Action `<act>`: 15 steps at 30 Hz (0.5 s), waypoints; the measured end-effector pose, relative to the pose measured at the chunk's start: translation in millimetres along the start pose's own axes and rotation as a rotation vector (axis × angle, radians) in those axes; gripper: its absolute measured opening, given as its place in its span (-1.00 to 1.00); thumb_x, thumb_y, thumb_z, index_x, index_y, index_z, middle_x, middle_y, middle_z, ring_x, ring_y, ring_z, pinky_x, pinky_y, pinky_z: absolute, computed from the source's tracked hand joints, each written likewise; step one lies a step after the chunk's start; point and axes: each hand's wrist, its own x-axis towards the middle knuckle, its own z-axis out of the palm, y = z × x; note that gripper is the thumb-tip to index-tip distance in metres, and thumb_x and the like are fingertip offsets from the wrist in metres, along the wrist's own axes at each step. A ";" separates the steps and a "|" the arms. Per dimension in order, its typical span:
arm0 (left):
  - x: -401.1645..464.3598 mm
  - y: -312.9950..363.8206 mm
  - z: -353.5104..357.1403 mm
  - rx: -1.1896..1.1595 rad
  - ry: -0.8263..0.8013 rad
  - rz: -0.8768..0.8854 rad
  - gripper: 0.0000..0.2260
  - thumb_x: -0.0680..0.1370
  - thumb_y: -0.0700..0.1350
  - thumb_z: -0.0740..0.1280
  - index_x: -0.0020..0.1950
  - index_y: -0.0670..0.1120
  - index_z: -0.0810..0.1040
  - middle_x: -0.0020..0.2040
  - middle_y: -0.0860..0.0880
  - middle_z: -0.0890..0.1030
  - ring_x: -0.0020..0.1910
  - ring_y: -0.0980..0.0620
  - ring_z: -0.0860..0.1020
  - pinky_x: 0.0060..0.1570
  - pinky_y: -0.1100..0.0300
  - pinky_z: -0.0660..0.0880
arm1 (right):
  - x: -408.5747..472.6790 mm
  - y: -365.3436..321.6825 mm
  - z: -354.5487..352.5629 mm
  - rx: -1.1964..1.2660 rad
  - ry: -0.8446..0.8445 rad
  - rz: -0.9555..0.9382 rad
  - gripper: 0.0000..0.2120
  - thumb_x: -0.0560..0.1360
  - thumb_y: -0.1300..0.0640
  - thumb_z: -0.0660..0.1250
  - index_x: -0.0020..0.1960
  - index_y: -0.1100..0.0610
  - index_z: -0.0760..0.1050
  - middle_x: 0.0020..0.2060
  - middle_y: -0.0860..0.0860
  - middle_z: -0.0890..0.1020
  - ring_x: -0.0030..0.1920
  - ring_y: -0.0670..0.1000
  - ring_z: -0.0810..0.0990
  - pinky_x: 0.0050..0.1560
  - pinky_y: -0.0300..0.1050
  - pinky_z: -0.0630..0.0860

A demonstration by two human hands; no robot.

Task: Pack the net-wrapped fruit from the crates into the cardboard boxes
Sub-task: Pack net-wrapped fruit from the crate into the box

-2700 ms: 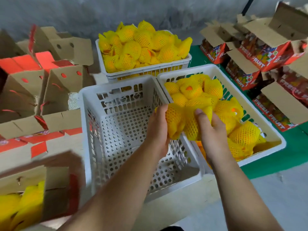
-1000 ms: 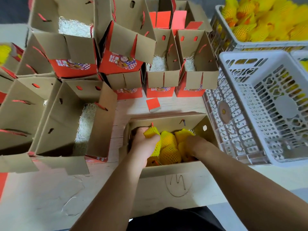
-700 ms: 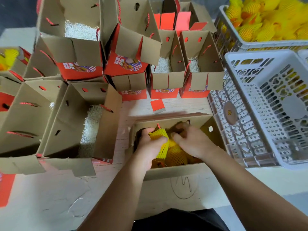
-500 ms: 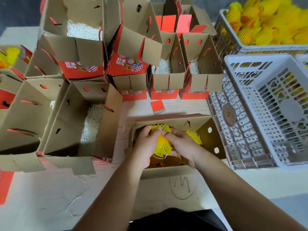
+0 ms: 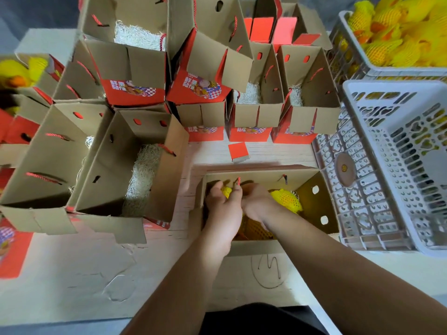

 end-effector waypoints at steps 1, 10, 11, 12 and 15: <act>-0.1 -0.5 0.9 0.039 -0.014 -0.005 -0.45 0.67 0.10 0.27 0.63 0.09 0.19 0.56 -0.02 0.27 0.38 0.02 0.35 0.22 0.21 0.27 | 2.4 2.0 2.3 -0.069 0.004 -0.005 -0.90 0.58 0.15 0.33 -0.08 0.11 0.60 -0.14 0.09 0.64 -0.16 0.04 0.51 -0.13 -0.13 0.45; -1.6 9.3 -3.6 0.140 -0.044 -0.053 -0.36 0.55 0.06 0.33 0.62 0.15 0.20 0.57 0.00 0.23 0.45 -0.05 0.30 0.21 0.16 0.28 | -10.6 10.0 -4.5 0.045 -0.002 -0.003 -0.81 0.52 0.22 0.27 -0.01 0.18 0.65 -0.18 0.15 0.66 -0.17 0.13 0.59 0.06 0.20 0.62; -8.1 8.7 2.2 0.159 -0.003 -0.012 -0.39 0.53 0.06 0.33 0.58 0.19 0.26 0.54 -0.01 0.25 0.47 -0.07 0.27 0.28 0.10 0.28 | -15.9 13.9 -11.0 0.075 0.023 -0.024 -0.80 0.53 0.21 0.29 0.06 0.15 0.66 -0.11 0.11 0.68 -0.11 0.11 0.60 0.13 0.18 0.59; -15.2 9.2 11.3 0.183 0.030 0.045 -0.45 0.52 0.07 0.32 0.51 0.22 0.32 0.48 -0.01 0.29 0.45 -0.08 0.28 0.34 0.06 0.29 | -22.6 18.9 -18.3 0.133 0.064 -0.049 -0.80 0.54 0.21 0.32 0.11 0.12 0.65 -0.06 0.07 0.70 -0.05 0.09 0.63 0.17 0.13 0.59; -27.9 17.8 49.4 0.062 -0.006 0.206 -0.71 0.59 -0.02 0.30 0.31 0.18 0.44 0.32 -0.01 0.46 0.35 -0.04 0.43 0.39 0.01 0.40 | -46.1 34.3 -44.5 0.280 0.168 -0.196 -0.84 0.58 0.19 0.32 0.06 0.03 0.66 -0.09 -0.05 0.74 0.00 -0.06 0.69 0.02 -0.20 0.62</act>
